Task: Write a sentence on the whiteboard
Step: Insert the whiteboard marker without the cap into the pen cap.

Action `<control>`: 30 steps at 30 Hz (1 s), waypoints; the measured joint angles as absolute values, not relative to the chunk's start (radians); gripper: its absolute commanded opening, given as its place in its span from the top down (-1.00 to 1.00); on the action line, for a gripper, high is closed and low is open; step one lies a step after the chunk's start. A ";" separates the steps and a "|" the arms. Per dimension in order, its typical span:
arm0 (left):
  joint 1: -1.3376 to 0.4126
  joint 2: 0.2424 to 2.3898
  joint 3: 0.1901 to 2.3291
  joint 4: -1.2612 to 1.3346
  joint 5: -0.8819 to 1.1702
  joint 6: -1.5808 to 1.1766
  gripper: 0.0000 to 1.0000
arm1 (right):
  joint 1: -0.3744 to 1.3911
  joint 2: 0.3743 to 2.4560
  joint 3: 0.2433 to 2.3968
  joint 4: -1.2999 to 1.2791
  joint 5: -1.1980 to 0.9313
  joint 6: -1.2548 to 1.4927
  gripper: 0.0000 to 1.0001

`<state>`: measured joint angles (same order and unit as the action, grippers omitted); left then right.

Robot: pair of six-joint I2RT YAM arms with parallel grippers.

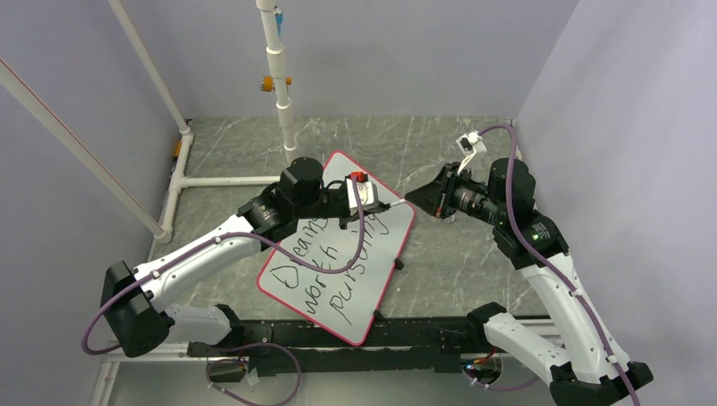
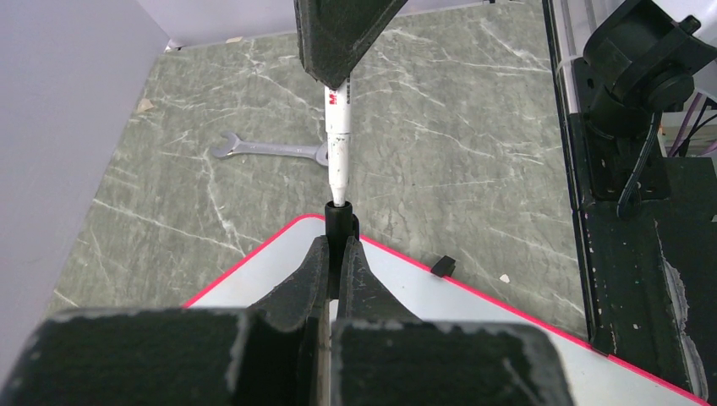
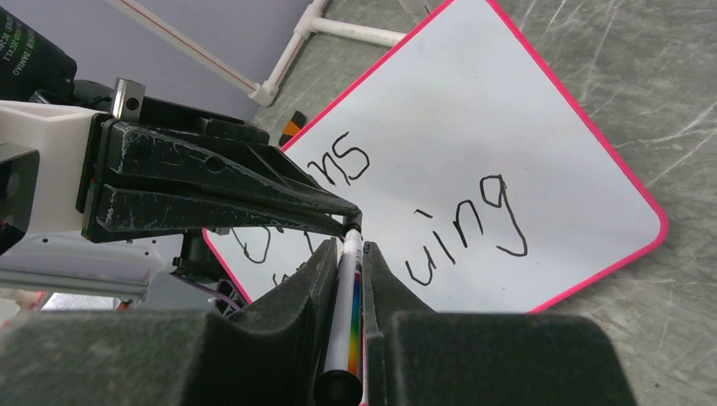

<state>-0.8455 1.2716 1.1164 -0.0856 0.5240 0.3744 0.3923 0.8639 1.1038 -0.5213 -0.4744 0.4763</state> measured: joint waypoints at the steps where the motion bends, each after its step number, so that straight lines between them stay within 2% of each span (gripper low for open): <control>1: -0.846 1.272 1.116 -0.086 0.524 0.374 1.00 | 0.392 0.864 1.103 -0.521 -0.475 0.476 1.00; 30: -0.844 1.272 1.105 -0.072 0.553 0.342 1.00 | 0.392 0.885 1.000 -0.398 -0.577 0.525 1.00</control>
<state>-0.8444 1.2716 1.1046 -0.0715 0.5526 0.3420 0.3916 0.8848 1.0000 -0.3977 -0.5770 0.5255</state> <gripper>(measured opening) 0.027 0.151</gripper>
